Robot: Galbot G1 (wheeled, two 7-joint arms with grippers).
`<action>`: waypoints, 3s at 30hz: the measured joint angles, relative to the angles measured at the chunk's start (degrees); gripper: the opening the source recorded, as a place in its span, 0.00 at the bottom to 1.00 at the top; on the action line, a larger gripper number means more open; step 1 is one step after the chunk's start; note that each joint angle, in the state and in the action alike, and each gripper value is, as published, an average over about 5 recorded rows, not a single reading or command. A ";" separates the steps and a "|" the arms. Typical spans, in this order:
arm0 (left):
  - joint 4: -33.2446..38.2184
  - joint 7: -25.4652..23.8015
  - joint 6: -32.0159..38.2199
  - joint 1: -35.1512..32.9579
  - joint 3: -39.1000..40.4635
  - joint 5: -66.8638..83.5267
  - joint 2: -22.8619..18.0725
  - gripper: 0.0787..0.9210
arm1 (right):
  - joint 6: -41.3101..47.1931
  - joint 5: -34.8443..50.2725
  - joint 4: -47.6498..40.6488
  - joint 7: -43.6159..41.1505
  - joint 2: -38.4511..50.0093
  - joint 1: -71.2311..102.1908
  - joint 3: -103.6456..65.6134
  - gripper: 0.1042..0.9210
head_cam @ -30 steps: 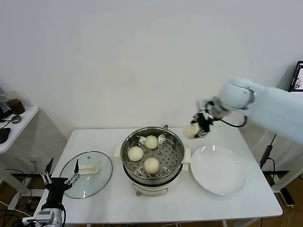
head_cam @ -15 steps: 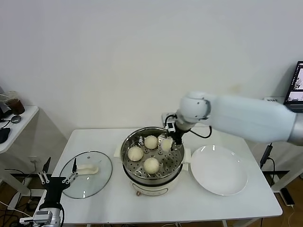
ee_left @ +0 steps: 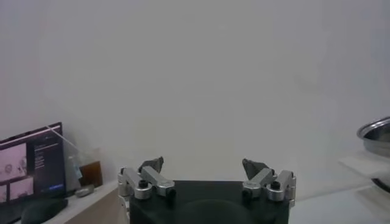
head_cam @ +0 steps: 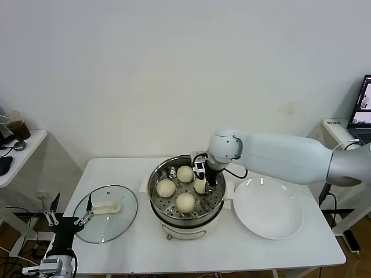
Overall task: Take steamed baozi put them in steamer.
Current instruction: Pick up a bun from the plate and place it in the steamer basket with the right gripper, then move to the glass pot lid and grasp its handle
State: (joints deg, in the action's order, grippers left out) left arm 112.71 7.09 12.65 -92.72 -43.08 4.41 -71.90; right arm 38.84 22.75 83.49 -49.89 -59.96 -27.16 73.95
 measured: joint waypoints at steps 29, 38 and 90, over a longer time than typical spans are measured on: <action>-0.45 -0.28 2.48 0.66 1.70 1.20 -0.72 0.88 | -21.02 -1.64 21.74 25.56 21.33 42.62 -53.11 0.88; 0.04 0.44 3.18 0.20 3.32 -0.90 -1.11 0.88 | -41.33 -14.28 21.73 30.05 3.21 76.34 -86.90 0.88; -34.88 8.06 3.37 21.38 8.00 -79.65 8.92 0.88 | -45.06 -14.56 24.27 33.77 -24.10 123.03 -129.75 0.88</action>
State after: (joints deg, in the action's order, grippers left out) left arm 77.84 15.15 16.02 -71.34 -35.08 -75.24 -62.98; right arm -6.22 8.19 107.76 -16.13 -84.06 95.87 -55.81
